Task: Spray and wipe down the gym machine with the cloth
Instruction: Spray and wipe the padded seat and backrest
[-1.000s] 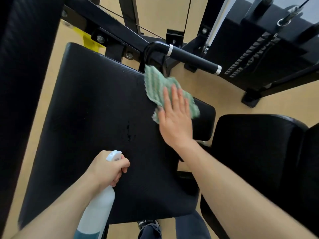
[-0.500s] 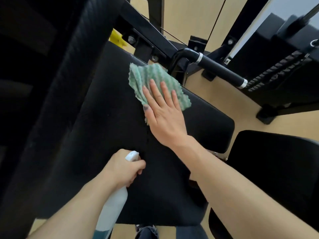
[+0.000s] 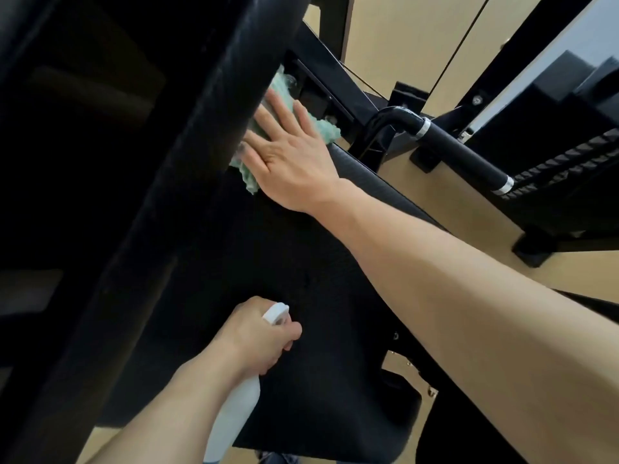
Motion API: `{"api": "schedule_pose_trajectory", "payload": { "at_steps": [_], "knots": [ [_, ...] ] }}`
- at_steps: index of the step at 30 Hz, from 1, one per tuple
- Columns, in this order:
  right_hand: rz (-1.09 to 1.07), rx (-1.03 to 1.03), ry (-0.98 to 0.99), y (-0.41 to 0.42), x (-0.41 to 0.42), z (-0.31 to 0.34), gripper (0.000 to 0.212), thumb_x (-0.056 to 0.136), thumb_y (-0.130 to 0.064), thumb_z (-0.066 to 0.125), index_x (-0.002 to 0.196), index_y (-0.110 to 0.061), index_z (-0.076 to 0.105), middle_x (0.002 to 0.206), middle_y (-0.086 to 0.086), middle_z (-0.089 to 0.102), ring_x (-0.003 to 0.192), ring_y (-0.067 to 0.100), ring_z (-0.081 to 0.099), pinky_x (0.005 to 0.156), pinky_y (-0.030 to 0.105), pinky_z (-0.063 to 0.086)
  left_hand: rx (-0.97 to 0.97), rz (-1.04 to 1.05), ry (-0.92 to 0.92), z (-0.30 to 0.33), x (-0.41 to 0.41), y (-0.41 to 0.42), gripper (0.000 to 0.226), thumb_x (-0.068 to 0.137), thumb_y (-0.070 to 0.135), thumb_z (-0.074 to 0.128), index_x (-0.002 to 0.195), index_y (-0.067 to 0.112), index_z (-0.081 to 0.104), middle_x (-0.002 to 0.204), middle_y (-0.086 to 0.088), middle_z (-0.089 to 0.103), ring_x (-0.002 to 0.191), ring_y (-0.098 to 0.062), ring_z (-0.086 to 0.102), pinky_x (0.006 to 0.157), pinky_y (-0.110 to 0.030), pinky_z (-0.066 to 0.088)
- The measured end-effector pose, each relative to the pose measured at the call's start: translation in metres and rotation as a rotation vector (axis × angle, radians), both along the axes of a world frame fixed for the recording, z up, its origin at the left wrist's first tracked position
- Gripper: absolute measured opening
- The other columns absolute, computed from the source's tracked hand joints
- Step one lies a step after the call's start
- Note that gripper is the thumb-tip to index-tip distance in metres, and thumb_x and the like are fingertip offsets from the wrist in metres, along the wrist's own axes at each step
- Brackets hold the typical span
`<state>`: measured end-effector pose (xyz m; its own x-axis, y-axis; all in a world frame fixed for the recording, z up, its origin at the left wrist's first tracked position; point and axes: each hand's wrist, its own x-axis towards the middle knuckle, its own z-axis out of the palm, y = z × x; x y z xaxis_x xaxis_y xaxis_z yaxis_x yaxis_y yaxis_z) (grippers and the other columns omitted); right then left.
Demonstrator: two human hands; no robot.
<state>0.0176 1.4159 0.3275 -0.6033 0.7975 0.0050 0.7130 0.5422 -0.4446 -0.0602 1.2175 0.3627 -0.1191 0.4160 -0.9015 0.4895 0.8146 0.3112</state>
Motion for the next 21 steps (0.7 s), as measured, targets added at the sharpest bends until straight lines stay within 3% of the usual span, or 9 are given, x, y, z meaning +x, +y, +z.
{"api": "schedule_pose_trajectory", "payload": {
  "at_steps": [5,9,11,13,16,21],
  "knots": [
    [-0.167,-0.017,0.019,-0.046,0.023,-0.011,0.051,0.109,-0.046,0.016,0.16,-0.04,0.014,0.17,-0.002,0.002,0.156,0.022,-0.006,0.126,0.045,0.004,0.015,-0.003,0.001,0.001,0.001,0.0,0.032,0.089,0.009,0.066,0.058,0.01,0.058,0.043,-0.002,0.047,0.039,-0.017,0.043,0.045,-0.026,0.039],
    [-0.4,-0.154,-0.108,-0.142,0.075,-0.023,0.053,0.11,-0.044,0.018,0.161,-0.037,0.006,0.17,0.002,-0.006,0.156,0.021,-0.01,0.126,0.044,0.009,0.031,-0.039,0.004,0.005,0.002,0.003,0.03,0.083,0.012,0.066,0.054,0.011,0.057,0.042,-0.006,0.048,0.041,-0.023,0.045,0.048,-0.03,0.043],
    [-0.438,-0.211,-0.136,-0.153,0.075,-0.024,0.054,0.109,-0.044,0.017,0.161,-0.039,0.003,0.169,0.003,-0.011,0.155,0.023,-0.013,0.126,0.046,0.008,0.025,-0.045,0.012,0.005,0.002,0.002,0.033,0.084,0.014,0.066,0.053,0.013,0.056,0.042,-0.004,0.047,0.041,-0.021,0.045,0.048,-0.029,0.042],
    [-0.447,-0.207,-0.097,-0.123,0.056,-0.019,0.054,0.108,-0.045,0.017,0.16,-0.038,0.005,0.169,0.005,-0.01,0.155,0.026,-0.014,0.126,0.048,0.003,0.021,-0.039,0.012,0.005,0.002,0.002,0.034,0.087,0.014,0.066,0.054,0.012,0.056,0.04,-0.001,0.047,0.039,-0.019,0.044,0.048,-0.028,0.041],
    [-0.289,-0.1,-0.025,-0.046,0.01,-0.005,0.054,0.107,-0.046,0.016,0.16,-0.038,0.013,0.17,0.005,-0.001,0.156,0.029,-0.008,0.125,0.05,0.001,0.007,-0.002,0.0,0.004,0.002,0.001,0.034,0.09,0.011,0.066,0.057,0.012,0.056,0.04,0.004,0.047,0.037,-0.015,0.043,0.046,-0.026,0.039],
    [-0.221,-0.059,0.07,0.021,-0.021,0.007,0.052,0.105,-0.044,0.02,0.154,-0.038,0.034,0.164,0.001,0.028,0.147,0.021,0.029,0.118,0.039,0.025,0.03,-0.025,-0.006,0.003,0.001,0.0,0.031,0.088,0.008,0.063,0.058,0.011,0.056,0.042,0.002,0.046,0.038,-0.014,0.043,0.046,-0.025,0.039]
  ]
}}
